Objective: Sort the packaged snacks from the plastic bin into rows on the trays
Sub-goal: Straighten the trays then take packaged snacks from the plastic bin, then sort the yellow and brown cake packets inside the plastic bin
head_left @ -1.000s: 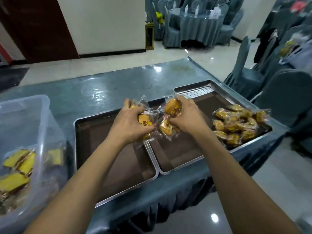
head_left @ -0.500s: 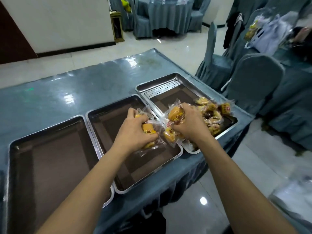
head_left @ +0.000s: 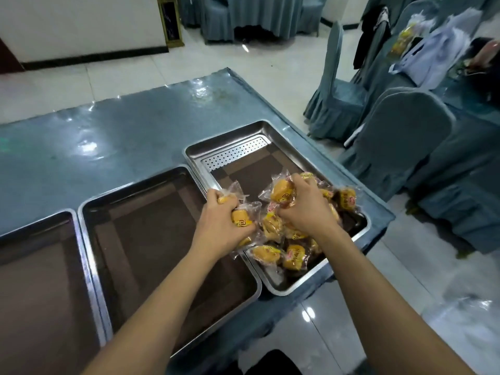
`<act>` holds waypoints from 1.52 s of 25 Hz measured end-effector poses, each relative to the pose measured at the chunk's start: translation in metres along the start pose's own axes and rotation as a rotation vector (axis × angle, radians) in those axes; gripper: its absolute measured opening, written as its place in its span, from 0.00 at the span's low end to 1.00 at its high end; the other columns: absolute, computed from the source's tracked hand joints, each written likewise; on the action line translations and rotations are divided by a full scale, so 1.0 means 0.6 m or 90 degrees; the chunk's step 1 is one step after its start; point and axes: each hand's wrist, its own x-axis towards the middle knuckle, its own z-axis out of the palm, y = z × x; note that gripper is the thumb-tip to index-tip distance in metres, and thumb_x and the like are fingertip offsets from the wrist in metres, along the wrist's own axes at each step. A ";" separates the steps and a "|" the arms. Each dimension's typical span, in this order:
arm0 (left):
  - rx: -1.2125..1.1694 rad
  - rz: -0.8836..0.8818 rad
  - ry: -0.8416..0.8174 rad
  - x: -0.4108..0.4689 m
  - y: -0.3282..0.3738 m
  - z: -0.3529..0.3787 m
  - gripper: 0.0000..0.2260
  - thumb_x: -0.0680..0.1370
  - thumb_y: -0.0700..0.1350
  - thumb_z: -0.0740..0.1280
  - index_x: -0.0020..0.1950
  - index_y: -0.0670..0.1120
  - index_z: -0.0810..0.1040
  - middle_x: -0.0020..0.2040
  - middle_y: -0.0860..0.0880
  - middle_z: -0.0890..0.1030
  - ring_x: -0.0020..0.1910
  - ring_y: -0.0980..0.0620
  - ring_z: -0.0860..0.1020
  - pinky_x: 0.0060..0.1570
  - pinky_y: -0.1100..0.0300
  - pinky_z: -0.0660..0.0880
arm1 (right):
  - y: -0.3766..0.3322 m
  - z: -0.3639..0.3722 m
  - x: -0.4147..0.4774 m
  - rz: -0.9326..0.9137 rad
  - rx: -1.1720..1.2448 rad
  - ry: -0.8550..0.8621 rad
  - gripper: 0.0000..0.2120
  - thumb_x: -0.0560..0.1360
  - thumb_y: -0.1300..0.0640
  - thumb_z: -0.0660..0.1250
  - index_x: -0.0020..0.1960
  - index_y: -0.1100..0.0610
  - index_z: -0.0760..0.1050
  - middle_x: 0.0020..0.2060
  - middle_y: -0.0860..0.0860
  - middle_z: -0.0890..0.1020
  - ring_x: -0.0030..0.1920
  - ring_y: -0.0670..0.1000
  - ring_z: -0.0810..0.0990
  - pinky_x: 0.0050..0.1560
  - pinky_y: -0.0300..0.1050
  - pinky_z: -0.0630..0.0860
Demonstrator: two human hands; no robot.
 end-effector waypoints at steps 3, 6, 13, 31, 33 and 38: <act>0.014 -0.027 -0.013 0.039 -0.001 0.037 0.18 0.67 0.63 0.74 0.49 0.56 0.74 0.55 0.53 0.60 0.53 0.47 0.74 0.56 0.48 0.78 | 0.025 0.004 0.051 -0.011 -0.043 -0.032 0.26 0.68 0.52 0.80 0.59 0.47 0.68 0.63 0.51 0.70 0.56 0.54 0.78 0.50 0.48 0.79; 0.053 -0.071 -0.037 0.078 -0.004 0.071 0.19 0.68 0.62 0.73 0.51 0.55 0.74 0.57 0.51 0.61 0.52 0.47 0.74 0.57 0.47 0.78 | 0.039 0.009 0.110 -0.041 -0.069 -0.060 0.28 0.68 0.50 0.79 0.61 0.47 0.68 0.64 0.51 0.70 0.55 0.53 0.78 0.51 0.48 0.79; 0.186 -0.182 -0.111 0.110 0.007 0.149 0.27 0.72 0.67 0.67 0.68 0.62 0.68 0.68 0.49 0.65 0.65 0.42 0.69 0.71 0.43 0.64 | 0.071 0.045 0.205 -0.156 -0.221 -0.253 0.36 0.70 0.42 0.75 0.72 0.42 0.60 0.68 0.53 0.70 0.64 0.60 0.75 0.66 0.61 0.72; 0.150 -0.269 0.015 0.095 0.056 0.169 0.28 0.77 0.57 0.67 0.75 0.60 0.61 0.80 0.47 0.54 0.77 0.41 0.57 0.74 0.38 0.58 | 0.130 0.062 0.212 -0.277 -0.294 -0.193 0.36 0.76 0.33 0.60 0.79 0.46 0.56 0.79 0.49 0.59 0.79 0.59 0.53 0.75 0.70 0.50; 0.157 -0.276 0.051 0.086 0.064 0.157 0.23 0.78 0.54 0.66 0.73 0.57 0.66 0.76 0.48 0.62 0.74 0.43 0.61 0.72 0.43 0.61 | 0.108 0.061 0.204 -0.323 -0.250 -0.163 0.28 0.78 0.39 0.61 0.75 0.47 0.63 0.75 0.48 0.67 0.76 0.57 0.62 0.74 0.65 0.57; 0.131 -0.294 0.138 0.035 0.067 0.119 0.17 0.79 0.54 0.64 0.67 0.54 0.73 0.66 0.51 0.72 0.65 0.46 0.69 0.65 0.46 0.68 | 0.041 0.077 0.166 -0.428 -0.163 -0.202 0.18 0.82 0.47 0.58 0.71 0.47 0.69 0.69 0.48 0.75 0.69 0.54 0.71 0.69 0.56 0.65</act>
